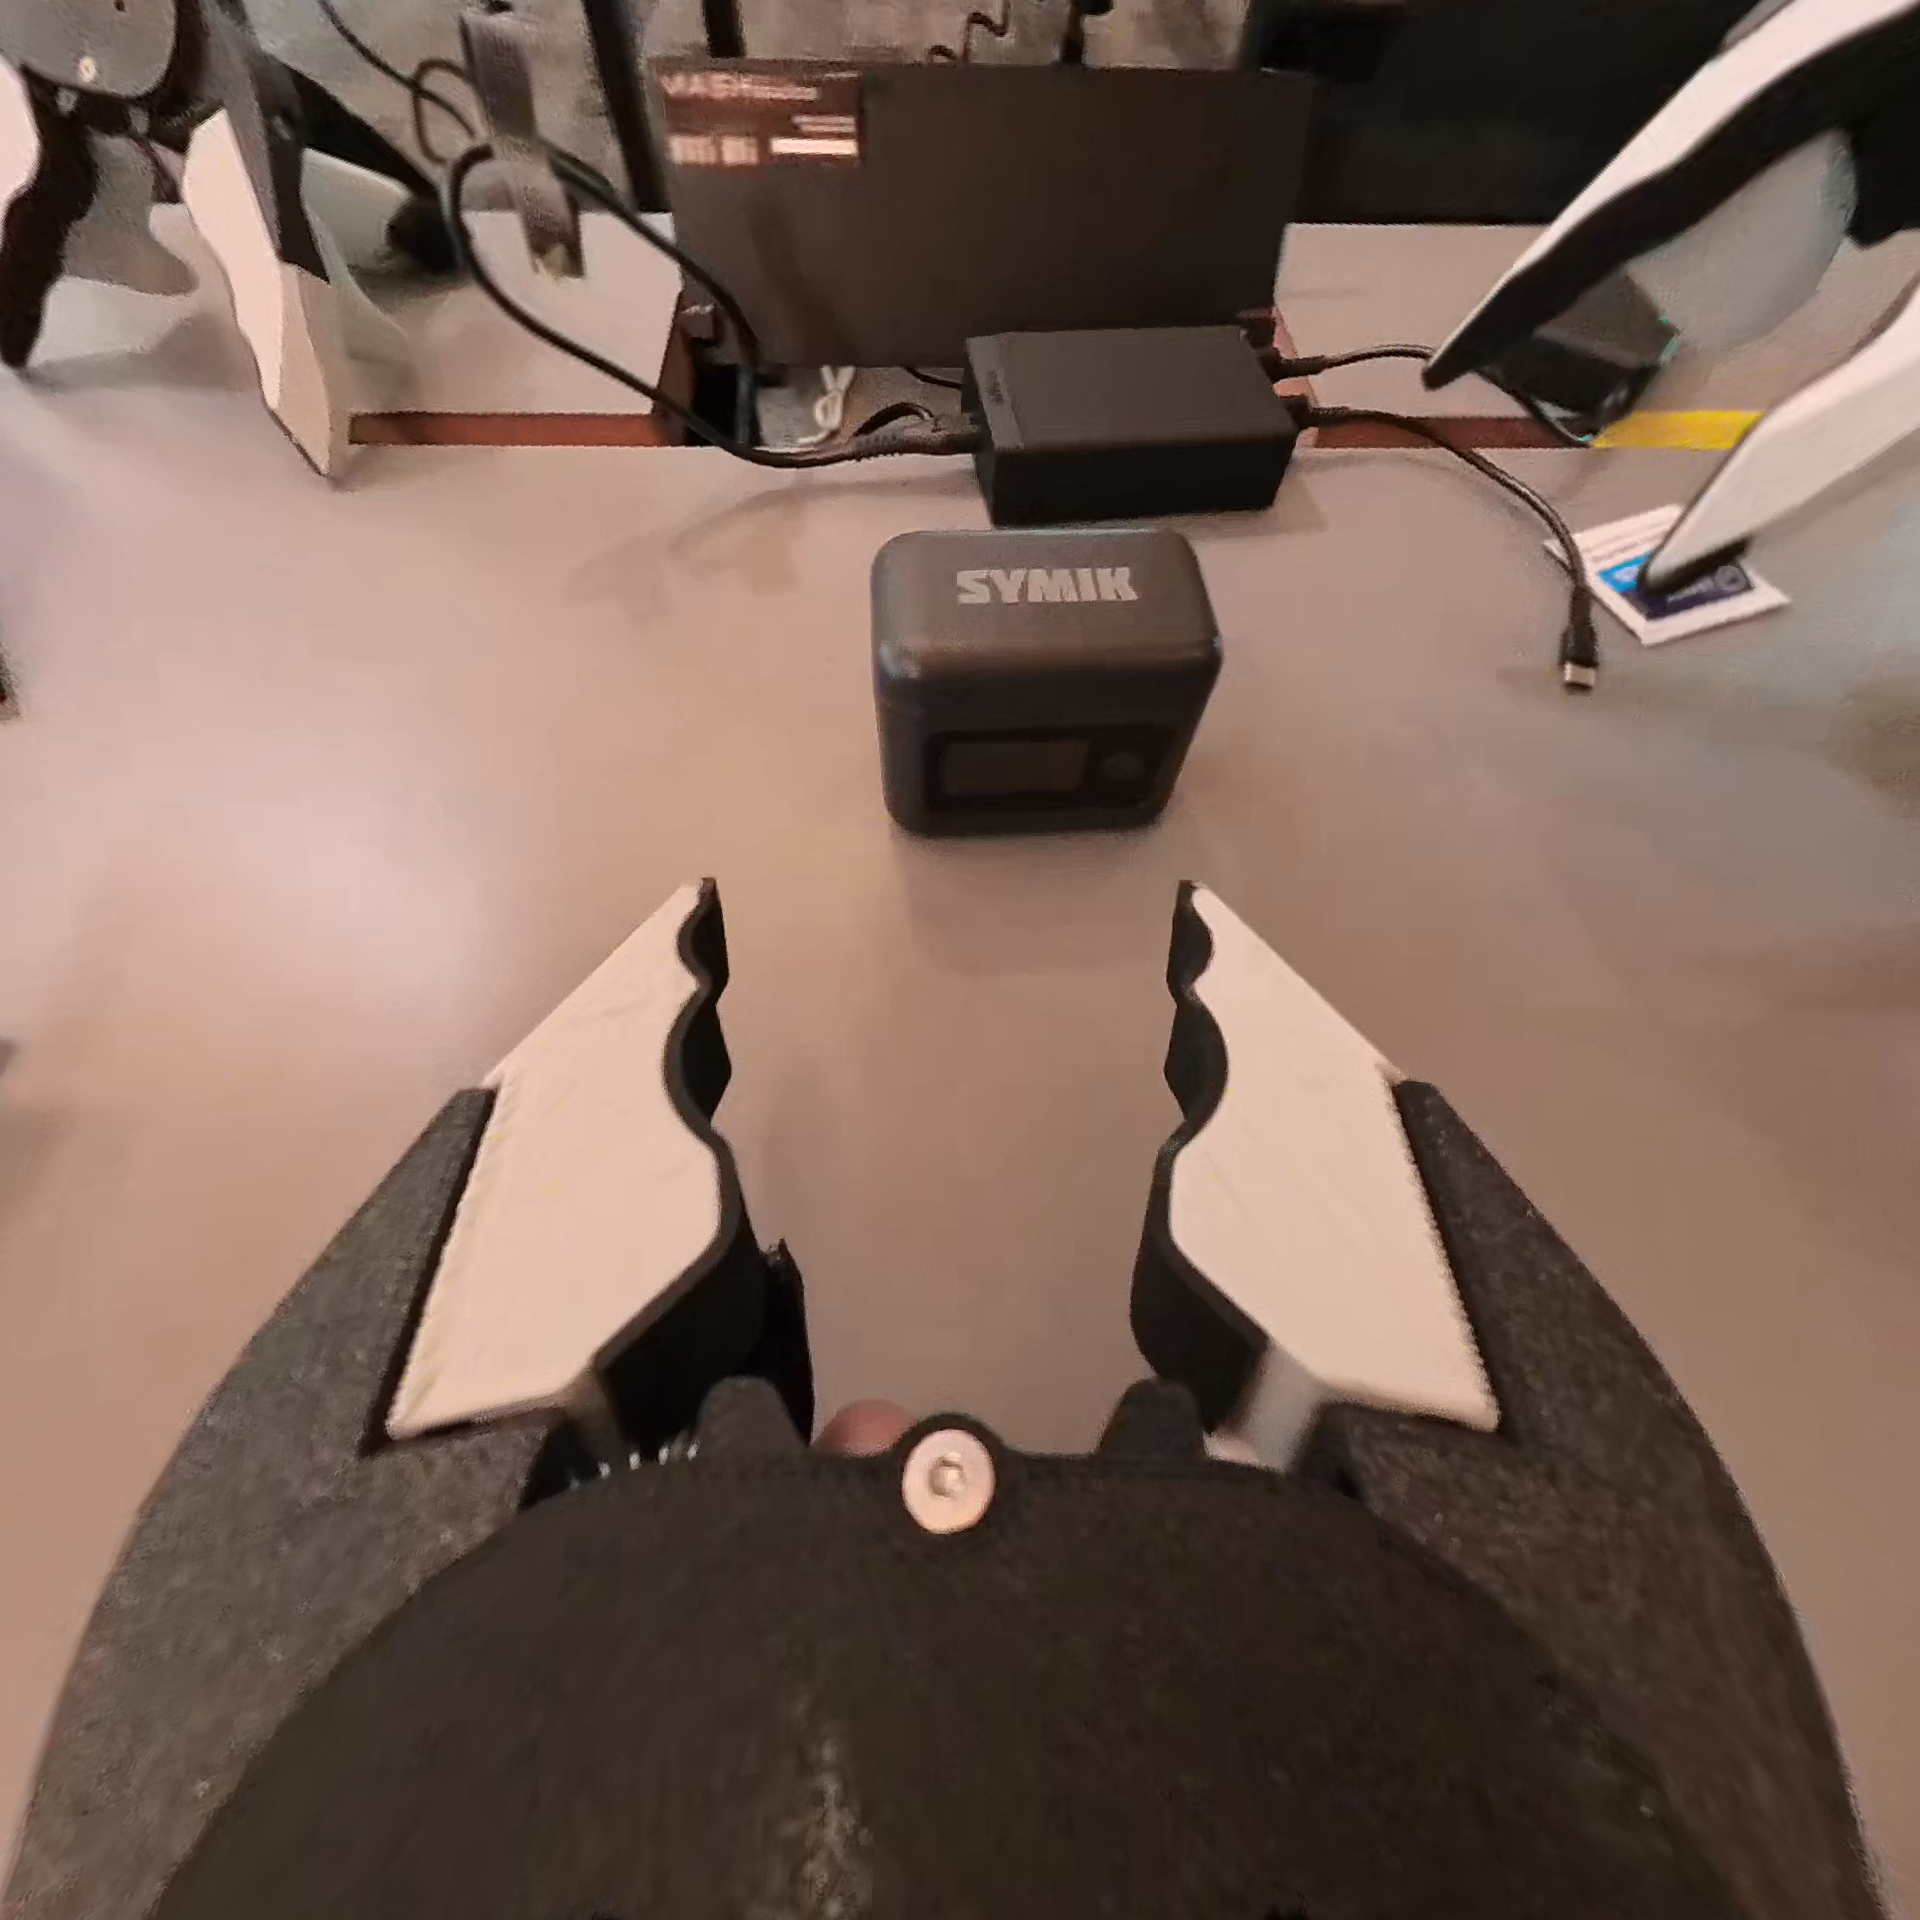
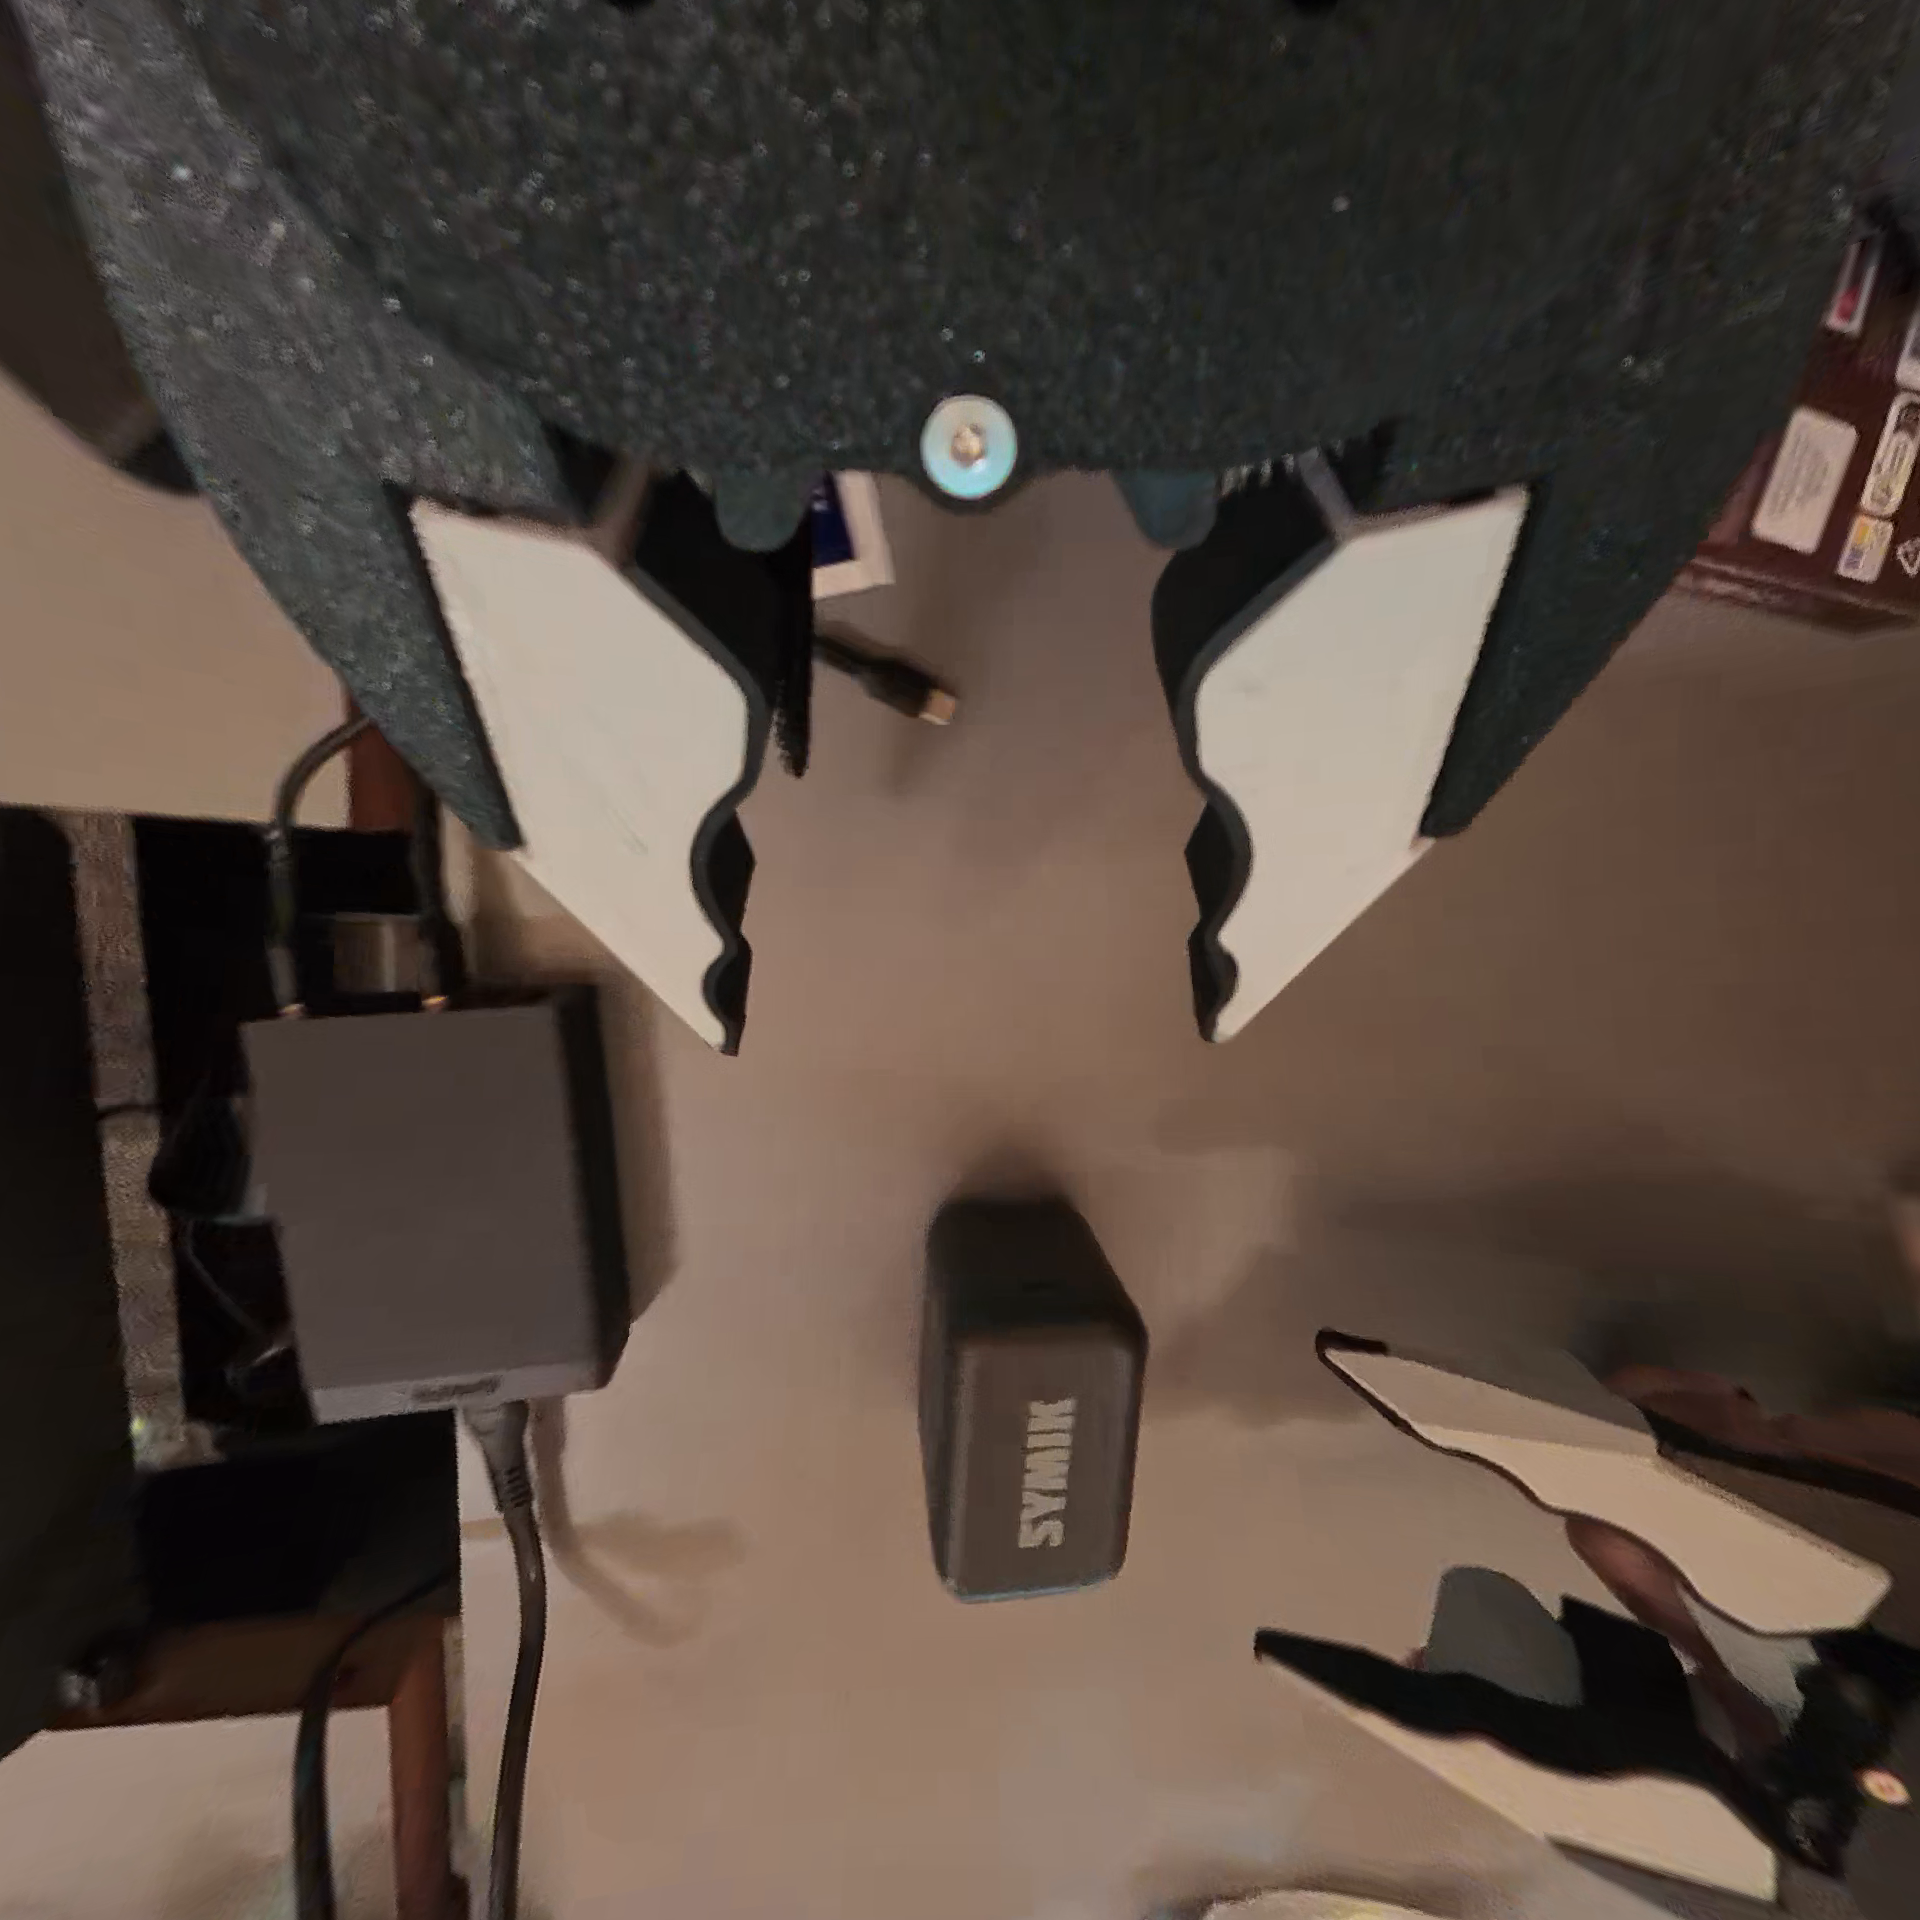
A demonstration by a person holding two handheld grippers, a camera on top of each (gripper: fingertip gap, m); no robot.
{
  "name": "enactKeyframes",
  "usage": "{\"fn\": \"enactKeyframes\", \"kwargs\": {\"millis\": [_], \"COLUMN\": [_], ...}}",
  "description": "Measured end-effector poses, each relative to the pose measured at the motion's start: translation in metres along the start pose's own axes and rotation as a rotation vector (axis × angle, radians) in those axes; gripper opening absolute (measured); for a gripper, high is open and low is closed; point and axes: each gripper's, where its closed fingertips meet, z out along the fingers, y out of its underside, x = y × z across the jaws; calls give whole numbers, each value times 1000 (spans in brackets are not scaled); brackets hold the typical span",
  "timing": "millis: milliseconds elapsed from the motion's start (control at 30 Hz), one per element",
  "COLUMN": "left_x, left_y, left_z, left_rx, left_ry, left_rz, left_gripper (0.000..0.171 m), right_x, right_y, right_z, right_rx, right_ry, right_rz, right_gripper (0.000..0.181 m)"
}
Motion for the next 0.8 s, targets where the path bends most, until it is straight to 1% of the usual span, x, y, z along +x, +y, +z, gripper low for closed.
{"fn": "enactKeyframes", "kwargs": {"millis": [100,133,200,233,333,600,800], "left_x": [11,11,9,8,6,6,6], "left_y": [5,6,7,7,5,9,12], "left_z": [3,3,4,5,5,7,8], "left_rx": [-27,-27,-21,-15,-7,-25,-38], "left_ry": [-6,-22,-62,-78,-92,-70,-50], "left_rz": [-68,-79,-88,-96,-128,-145,-150], "left_gripper": [87,87,88,87,86,85,85], "right_x": [30,38,53,57,61,59,60], "right_y": [-12,-15,-20,-20,-17,-10,-10], "right_z": [-7,-9,-11,-11,-9,3,8], "right_rx": [56,73,93,89,73,31,19], "right_ry": [-29,-21,11,-4,-38,-88,-91], "right_rz": [-77,-113,-167,-169,-177,-180,-178], "right_gripper": [82,78,77,74,69,66,66]}}
